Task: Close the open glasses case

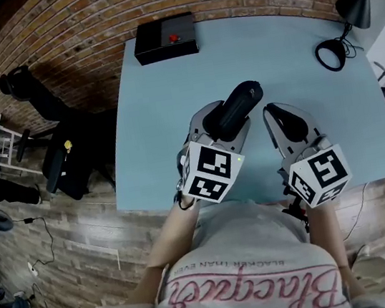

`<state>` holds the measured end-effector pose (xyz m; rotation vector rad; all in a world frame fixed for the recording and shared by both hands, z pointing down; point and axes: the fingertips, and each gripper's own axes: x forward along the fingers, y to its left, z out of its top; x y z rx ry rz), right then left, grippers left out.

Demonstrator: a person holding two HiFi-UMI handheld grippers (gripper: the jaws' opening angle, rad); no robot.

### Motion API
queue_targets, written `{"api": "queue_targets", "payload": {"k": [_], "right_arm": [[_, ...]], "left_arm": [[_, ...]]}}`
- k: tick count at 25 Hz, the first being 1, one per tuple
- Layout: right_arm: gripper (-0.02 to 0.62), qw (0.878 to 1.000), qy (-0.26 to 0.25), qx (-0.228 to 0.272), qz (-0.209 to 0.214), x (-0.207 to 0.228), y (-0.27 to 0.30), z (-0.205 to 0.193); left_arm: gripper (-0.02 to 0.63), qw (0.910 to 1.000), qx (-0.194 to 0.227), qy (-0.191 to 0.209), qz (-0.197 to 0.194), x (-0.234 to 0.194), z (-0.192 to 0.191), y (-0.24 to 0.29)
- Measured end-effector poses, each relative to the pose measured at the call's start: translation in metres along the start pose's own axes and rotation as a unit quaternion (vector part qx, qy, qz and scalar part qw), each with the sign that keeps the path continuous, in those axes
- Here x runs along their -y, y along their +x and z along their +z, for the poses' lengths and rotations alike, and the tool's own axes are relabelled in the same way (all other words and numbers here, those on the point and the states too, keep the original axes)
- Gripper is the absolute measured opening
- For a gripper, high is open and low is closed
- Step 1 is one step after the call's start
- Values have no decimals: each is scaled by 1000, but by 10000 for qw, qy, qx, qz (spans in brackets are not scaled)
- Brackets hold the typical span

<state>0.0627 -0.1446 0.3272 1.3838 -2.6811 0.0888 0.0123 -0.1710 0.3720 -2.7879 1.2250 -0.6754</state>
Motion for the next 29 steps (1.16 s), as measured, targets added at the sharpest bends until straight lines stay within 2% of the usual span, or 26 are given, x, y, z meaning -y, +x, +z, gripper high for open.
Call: {"api": "queue_targets", "payload": {"k": [3, 5, 29], "right_arm": [[23, 9997, -226, -39, -16, -4, 2, -2], [23, 9995, -305, -44, -77, -5, 3, -2], [20, 9990, -415, 12, -152, -13, 1, -2]], "left_arm": [[253, 9989, 417, -193, 128, -5, 11, -3], [253, 9979, 549, -250, 221, -8, 14, -4], [256, 9915, 1121, -498, 428, -14, 29, -16]]}}
